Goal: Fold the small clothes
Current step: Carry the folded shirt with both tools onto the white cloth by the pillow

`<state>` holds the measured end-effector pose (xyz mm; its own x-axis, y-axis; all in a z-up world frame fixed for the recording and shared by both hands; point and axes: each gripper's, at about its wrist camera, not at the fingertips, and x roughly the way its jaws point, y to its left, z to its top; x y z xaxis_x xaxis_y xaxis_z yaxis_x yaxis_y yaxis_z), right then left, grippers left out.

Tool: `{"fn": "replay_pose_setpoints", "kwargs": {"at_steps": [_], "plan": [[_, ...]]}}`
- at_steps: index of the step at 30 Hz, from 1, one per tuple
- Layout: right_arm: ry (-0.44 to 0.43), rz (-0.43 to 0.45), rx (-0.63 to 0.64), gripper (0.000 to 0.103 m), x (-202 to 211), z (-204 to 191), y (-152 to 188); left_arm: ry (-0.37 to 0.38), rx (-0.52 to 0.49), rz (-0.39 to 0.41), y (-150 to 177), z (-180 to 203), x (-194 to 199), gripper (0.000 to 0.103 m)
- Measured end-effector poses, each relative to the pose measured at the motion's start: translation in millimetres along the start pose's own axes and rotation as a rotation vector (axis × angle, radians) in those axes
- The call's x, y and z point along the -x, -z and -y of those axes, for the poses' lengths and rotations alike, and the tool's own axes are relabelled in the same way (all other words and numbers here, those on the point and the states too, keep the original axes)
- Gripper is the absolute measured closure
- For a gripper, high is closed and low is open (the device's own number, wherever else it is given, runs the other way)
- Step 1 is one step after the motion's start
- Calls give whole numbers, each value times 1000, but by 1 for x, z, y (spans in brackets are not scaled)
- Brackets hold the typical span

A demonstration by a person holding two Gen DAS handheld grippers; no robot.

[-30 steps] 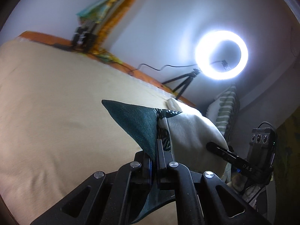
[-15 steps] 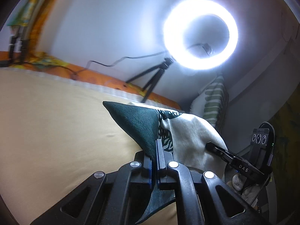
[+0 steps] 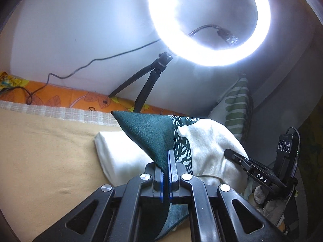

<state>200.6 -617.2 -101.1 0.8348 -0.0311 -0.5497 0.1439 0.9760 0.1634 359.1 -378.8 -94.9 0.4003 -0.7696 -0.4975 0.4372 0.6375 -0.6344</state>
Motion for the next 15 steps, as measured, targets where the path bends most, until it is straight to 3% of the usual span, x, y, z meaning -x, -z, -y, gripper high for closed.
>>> {"fn": "replay_pose_setpoints", "kwargs": {"at_steps": [8, 13, 15], "plan": [[37, -45, -8, 98, -48, 28, 10, -114, -56, -6, 11, -1, -33, 103], [133, -54, 4, 98, -61, 33, 15, -183, -117, 1, 13, 3, -36, 101], [172, -61, -7, 82, -63, 37, 14, -213, -143, 5, 13, 7, -35, 89]]}}
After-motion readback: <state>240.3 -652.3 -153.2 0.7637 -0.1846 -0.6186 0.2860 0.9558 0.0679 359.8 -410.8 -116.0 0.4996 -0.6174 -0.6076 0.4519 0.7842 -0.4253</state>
